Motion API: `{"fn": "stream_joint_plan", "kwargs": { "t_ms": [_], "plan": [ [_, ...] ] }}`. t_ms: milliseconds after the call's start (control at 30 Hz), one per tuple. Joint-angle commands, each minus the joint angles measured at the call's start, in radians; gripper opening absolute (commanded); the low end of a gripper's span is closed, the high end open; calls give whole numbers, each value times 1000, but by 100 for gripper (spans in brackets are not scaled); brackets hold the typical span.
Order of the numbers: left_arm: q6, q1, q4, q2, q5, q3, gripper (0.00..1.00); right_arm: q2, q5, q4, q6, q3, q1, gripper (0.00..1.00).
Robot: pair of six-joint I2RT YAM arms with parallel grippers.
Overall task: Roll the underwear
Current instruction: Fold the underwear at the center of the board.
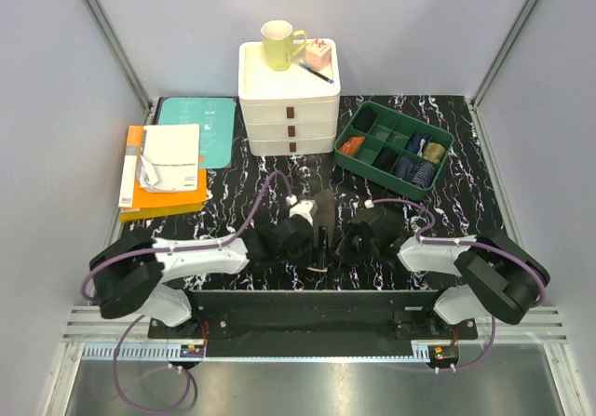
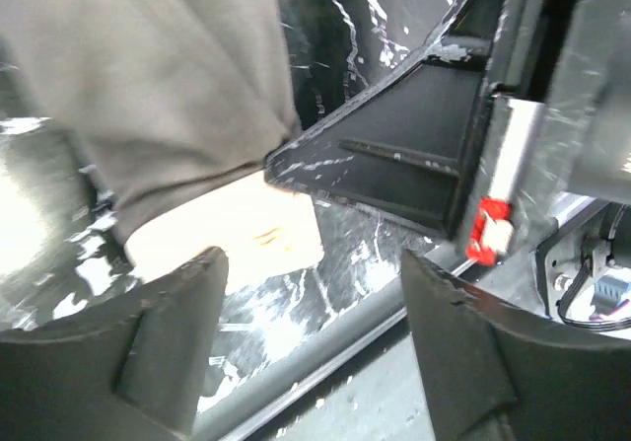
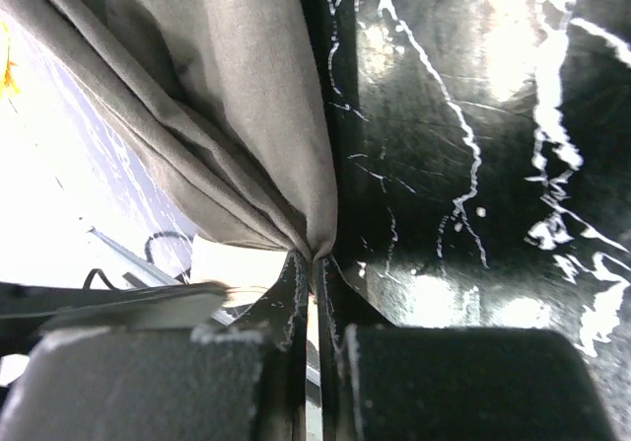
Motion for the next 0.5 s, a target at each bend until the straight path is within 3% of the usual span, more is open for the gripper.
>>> {"fn": "stream_joint_plan", "kwargs": {
  "t_ms": [0,200,467],
  "plan": [
    [8,10,-138,-146,-107,8,81,56,25,-76,-35,-6,1,0],
    [-78,91,-137,-307,-139,-137,78,65,19,-62,-33,-6,0,0],
    [-140,187,98,-378,-72,-297,68,76,6,-50,-36,-6,1,0]
  ]
}}
